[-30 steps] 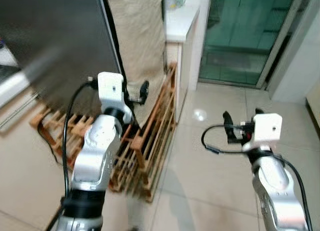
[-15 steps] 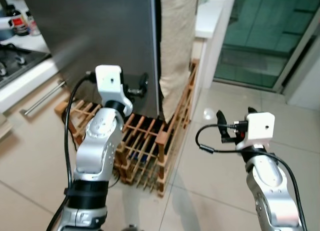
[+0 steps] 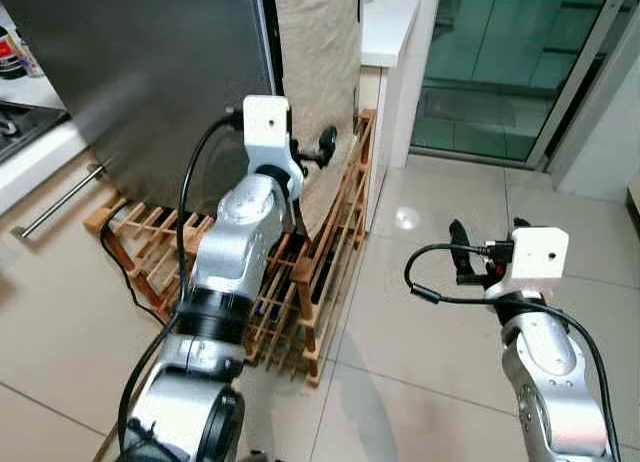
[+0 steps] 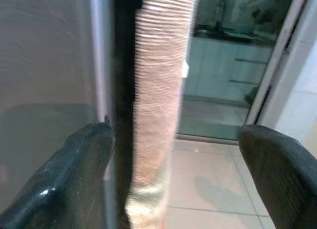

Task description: Restocking fridge

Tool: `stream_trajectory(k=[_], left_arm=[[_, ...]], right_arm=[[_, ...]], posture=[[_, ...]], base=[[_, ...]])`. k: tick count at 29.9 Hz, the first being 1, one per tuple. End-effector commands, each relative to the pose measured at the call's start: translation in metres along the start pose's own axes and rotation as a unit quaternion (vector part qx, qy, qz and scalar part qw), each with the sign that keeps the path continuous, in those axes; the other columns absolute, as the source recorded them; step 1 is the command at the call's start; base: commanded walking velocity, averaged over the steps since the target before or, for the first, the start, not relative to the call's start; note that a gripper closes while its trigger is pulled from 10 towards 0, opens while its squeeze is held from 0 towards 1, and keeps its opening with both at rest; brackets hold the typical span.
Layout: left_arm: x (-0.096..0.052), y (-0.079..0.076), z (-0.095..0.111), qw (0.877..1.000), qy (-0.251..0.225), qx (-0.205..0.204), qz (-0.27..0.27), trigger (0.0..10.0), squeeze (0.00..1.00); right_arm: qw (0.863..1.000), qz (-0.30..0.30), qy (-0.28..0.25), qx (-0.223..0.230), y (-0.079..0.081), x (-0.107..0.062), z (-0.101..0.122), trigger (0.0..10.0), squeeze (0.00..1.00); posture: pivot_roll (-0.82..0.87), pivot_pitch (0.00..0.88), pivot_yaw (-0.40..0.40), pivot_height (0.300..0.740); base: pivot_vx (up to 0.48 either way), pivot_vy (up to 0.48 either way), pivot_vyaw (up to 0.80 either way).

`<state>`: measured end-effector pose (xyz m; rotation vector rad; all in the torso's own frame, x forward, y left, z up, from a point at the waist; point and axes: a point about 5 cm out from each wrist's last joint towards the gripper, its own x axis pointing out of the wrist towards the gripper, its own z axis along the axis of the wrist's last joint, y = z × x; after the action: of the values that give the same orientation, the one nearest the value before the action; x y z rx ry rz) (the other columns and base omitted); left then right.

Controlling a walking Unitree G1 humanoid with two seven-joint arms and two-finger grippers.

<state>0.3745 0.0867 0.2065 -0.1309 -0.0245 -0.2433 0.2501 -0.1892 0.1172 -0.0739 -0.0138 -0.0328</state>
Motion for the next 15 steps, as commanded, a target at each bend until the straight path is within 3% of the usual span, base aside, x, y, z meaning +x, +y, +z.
stream_trajectory(k=[1,8,15], left_arm=[[0.003,0.004,0.005,1.0,-0.007,0.005,0.016,10.0,0.0],[0.012,0.003,0.009,1.0,-0.017,-0.011,0.019,10.0,0.0],[0.016,-0.018,0.012,0.999,-0.027,-0.023,-0.026,10.0,0.0]], right_arm=[[1.0,-0.001,-0.001,0.001,0.0,-0.001,0.002,10.0,0.0],[1.0,-0.008,0.002,0.0,-0.004,-0.004,0.001,10.0,0.0],[1.0,-0.01,0.004,-0.001,-0.003,-0.006,0.001,10.0,0.0]], posture=[[-0.13,0.0,0.088,0.74],[-0.15,0.0,0.093,0.74],[-0.15,0.0,0.096,0.74]], base=[[0.0,0.0,0.0],[0.0,0.0,0.0],[0.0,0.0,0.0]])
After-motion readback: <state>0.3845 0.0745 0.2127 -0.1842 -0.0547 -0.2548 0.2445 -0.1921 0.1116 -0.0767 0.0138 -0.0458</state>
